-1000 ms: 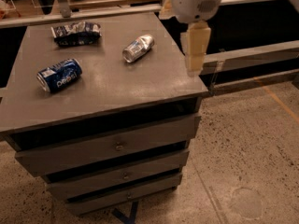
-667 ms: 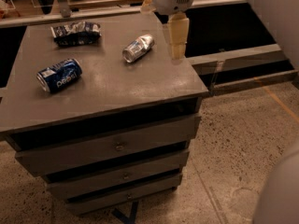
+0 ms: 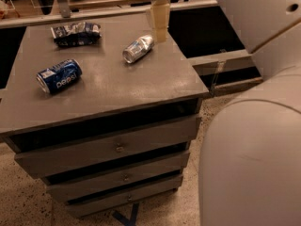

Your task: Move redbull can near blue chip bag

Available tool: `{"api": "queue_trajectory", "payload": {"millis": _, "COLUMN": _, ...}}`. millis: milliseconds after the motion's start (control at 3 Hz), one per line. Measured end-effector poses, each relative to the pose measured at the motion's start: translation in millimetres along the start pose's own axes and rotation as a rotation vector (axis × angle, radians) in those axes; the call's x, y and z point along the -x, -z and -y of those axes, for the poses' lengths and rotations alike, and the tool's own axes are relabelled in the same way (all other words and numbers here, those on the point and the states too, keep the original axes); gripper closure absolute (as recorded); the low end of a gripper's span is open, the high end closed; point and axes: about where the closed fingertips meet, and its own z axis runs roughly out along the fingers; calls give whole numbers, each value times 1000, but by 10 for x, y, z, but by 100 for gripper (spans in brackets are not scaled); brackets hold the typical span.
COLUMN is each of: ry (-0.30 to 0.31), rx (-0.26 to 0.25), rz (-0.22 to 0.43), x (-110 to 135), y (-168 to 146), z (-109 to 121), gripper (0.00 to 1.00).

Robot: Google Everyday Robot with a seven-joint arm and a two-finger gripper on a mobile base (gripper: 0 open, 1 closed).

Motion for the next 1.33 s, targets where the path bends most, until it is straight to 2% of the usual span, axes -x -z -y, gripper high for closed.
{"api": "queue_trajectory", "payload": {"millis": 333, "ry": -1, "rx": -2, "rz": 0, "x": -2, "y": -7, "z": 0, "gripper": 0}}
{"api": "queue_trajectory", "payload": {"millis": 667, "ry": -39, "rx": -25, "rz": -7, "x": -330, "y": -141, "z": 64, "gripper": 0}}
{"api": "queue_trajectory", "payload": {"millis": 1000, "ry": -18, "rx": -40, "rz": 51, "x": -694, "y": -291, "z": 83, "gripper": 0}}
{"api": "queue_trajectory", "payload": {"millis": 1333, "ry": 72, "rx": -53, "rz": 85, "x": -889, "y": -465, "z": 207, "gripper": 0}}
